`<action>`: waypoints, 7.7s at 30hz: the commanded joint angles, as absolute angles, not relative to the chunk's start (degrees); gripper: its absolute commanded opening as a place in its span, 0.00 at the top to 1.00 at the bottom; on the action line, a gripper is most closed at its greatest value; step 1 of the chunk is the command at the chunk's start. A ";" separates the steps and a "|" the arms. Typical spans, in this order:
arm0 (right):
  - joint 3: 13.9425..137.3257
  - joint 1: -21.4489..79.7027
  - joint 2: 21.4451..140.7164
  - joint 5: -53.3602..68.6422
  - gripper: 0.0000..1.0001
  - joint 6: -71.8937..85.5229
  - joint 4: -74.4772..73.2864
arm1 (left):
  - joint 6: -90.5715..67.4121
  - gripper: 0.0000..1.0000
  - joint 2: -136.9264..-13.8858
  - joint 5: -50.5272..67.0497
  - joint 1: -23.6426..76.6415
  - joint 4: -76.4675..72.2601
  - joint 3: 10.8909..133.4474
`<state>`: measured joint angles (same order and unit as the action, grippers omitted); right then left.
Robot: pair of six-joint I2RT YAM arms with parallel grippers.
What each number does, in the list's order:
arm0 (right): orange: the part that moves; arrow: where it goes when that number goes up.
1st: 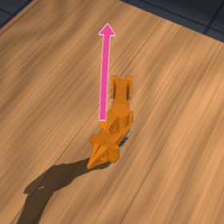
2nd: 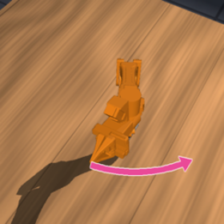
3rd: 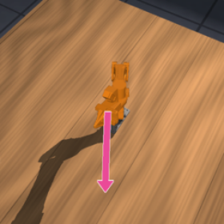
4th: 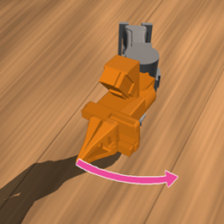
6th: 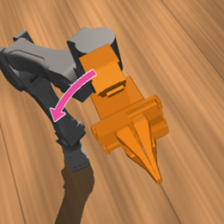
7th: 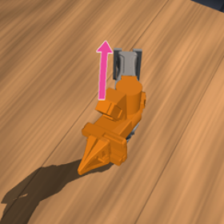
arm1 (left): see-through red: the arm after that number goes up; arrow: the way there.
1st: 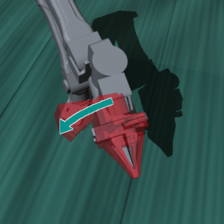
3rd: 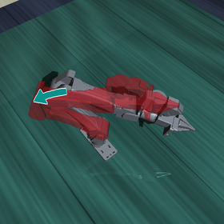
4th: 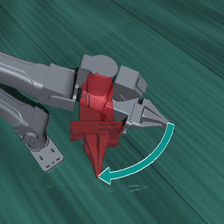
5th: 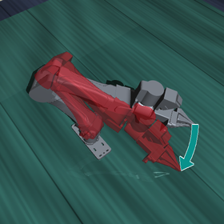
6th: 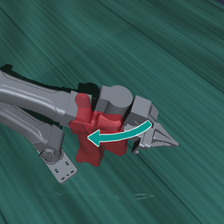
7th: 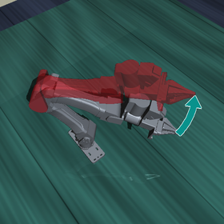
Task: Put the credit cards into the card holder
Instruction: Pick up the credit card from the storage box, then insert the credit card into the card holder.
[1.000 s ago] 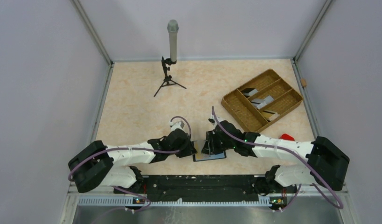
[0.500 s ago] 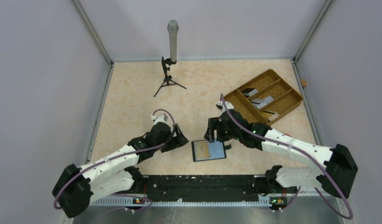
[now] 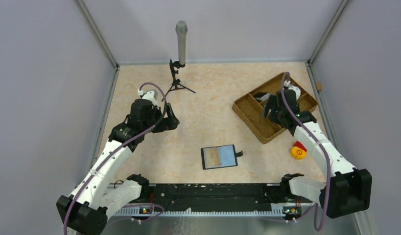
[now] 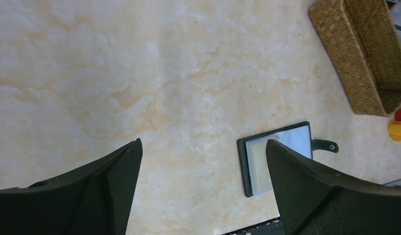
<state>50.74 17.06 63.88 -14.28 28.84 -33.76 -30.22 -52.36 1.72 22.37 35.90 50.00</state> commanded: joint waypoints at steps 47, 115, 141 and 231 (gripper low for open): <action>56.54 0.52 86.65 -12.91 0.49 30.55 -19.02 | -16.26 0.01 -56.30 2.47 18.11 34.45 50.46; 51.30 21.68 54.75 50.62 1.00 17.51 -22.32 | -16.47 0.05 -58.11 46.64 31.47 14.85 49.79; 51.31 33.05 61.46 49.09 0.44 22.16 -12.03 | -28.71 1.00 -60.27 48.45 42.27 -0.64 41.62; 15.31 34.54 75.78 24.89 1.00 48.56 23.36 | -59.41 0.59 -76.40 12.50 45.40 -13.56 19.43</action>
<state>15.40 34.70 74.39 25.87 49.08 21.47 -59.18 -74.56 12.84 44.75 -13.72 19.77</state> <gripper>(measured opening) 0.003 0.410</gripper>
